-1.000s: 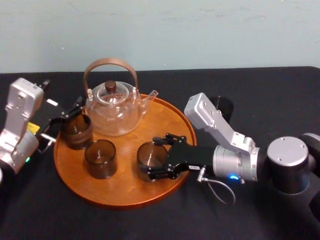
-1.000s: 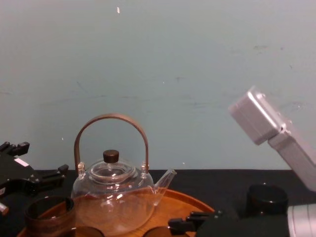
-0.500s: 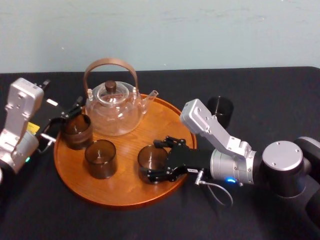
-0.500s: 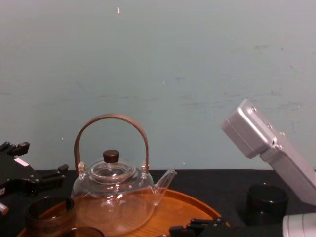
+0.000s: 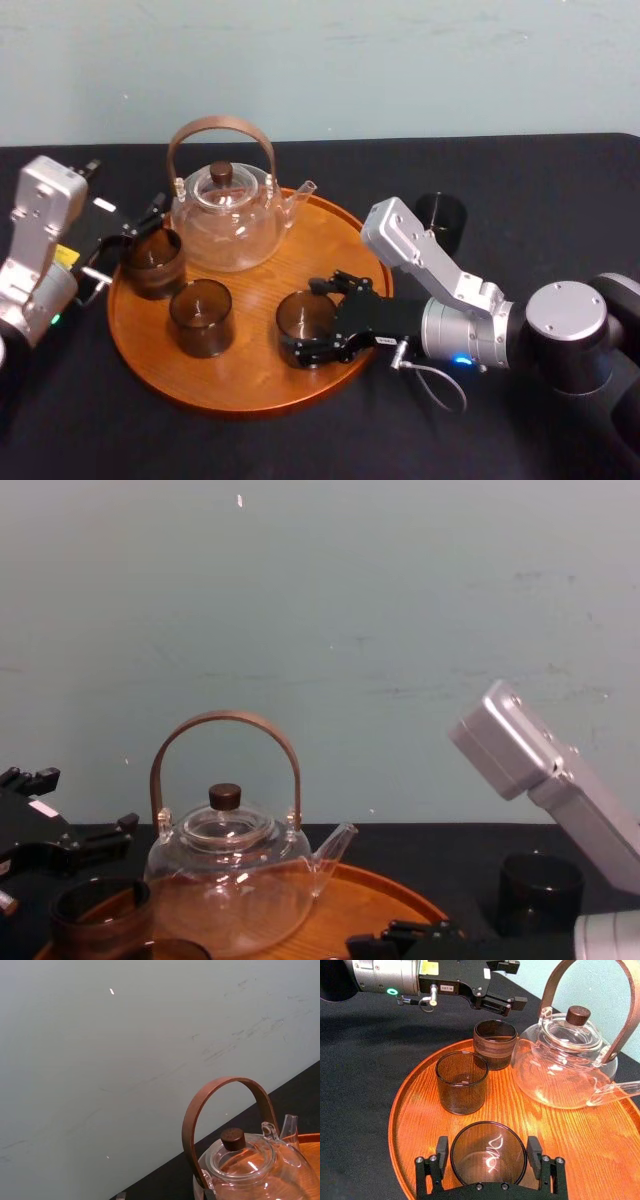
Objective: Pick up the glass from the table and place it on the tray.
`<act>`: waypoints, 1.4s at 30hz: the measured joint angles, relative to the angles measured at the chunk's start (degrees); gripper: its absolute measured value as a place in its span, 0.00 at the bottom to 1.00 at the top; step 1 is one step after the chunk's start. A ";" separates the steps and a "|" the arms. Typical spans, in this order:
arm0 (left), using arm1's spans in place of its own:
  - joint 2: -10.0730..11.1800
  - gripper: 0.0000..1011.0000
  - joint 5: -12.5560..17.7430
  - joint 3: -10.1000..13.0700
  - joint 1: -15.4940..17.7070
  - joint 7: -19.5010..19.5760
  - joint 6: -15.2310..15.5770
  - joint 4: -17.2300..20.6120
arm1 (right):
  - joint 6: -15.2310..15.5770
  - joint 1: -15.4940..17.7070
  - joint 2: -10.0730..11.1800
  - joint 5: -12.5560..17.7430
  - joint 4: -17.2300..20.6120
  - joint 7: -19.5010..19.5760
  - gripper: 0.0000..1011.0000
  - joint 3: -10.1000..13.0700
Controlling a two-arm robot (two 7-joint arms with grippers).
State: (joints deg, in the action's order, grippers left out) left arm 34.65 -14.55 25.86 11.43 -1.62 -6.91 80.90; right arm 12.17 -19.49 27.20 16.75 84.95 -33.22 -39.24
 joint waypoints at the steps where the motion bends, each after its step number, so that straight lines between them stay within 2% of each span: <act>1: -0.01 0.99 0.00 0.00 0.00 0.00 0.00 0.00 | 0.01 -0.01 0.01 0.04 0.00 -0.02 0.99 0.00; 25: 0.00 0.99 0.00 0.00 0.00 0.00 0.00 0.00 | -0.19 0.13 0.30 0.73 0.27 -0.76 0.99 0.40; 32: 0.00 0.99 0.00 0.00 0.00 0.00 0.00 0.00 | -1.78 1.23 2.62 3.00 2.20 -3.38 0.99 2.12; 35: 0.00 0.99 0.00 0.00 0.00 0.00 0.00 0.00 | -2.97 2.04 4.58 4.34 3.87 -4.68 0.99 3.07; 42: -0.01 0.99 0.00 0.00 0.00 0.00 0.00 0.00 | -4.85 3.50 7.64 6.55 6.64 -5.82 0.99 4.69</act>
State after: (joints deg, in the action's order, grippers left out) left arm 34.64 -14.55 25.86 11.43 -1.62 -6.91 80.90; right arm 7.32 -15.99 34.84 23.30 91.59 -39.04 -34.55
